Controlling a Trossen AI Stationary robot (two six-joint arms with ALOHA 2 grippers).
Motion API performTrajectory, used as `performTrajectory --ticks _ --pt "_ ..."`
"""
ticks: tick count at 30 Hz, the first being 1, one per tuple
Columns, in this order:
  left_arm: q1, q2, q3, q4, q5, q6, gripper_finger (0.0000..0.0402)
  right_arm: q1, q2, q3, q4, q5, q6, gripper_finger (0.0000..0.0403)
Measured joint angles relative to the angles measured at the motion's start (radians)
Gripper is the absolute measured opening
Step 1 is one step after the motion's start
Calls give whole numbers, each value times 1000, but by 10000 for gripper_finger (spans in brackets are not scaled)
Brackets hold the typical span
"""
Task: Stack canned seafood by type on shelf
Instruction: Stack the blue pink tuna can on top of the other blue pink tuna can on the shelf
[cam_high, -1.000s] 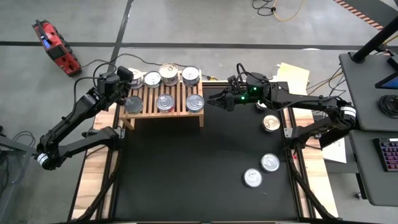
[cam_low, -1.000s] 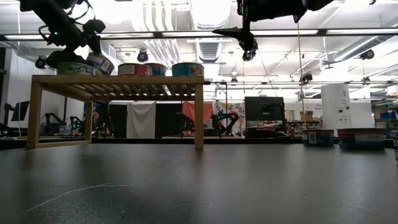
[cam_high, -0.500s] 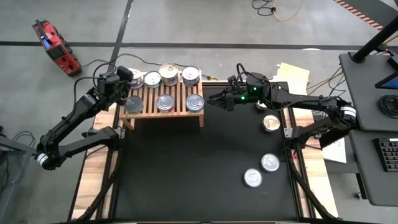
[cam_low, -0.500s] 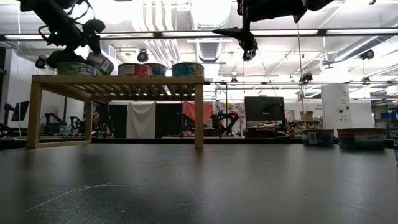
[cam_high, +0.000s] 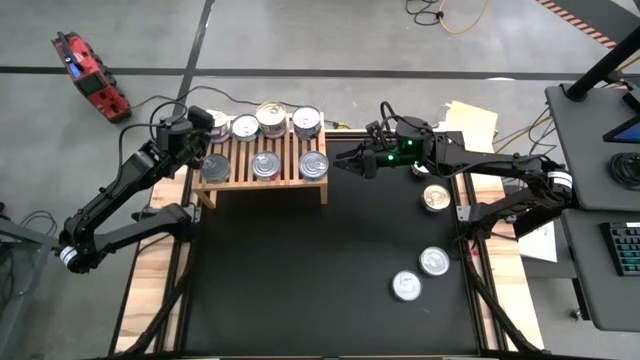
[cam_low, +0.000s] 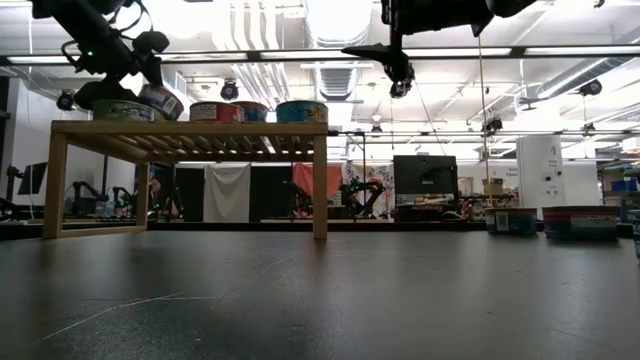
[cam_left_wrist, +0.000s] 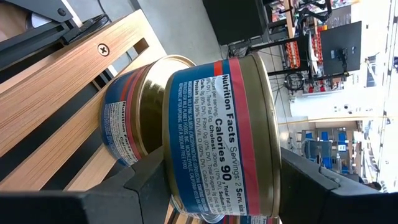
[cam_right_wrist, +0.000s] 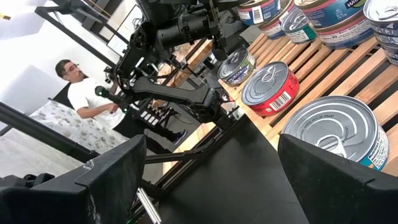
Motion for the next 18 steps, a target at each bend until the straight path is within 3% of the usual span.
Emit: performTrajectory --ticks 18 --pt "0 -2 0 5 0 17 215 0 0 0 0 0 0 354"
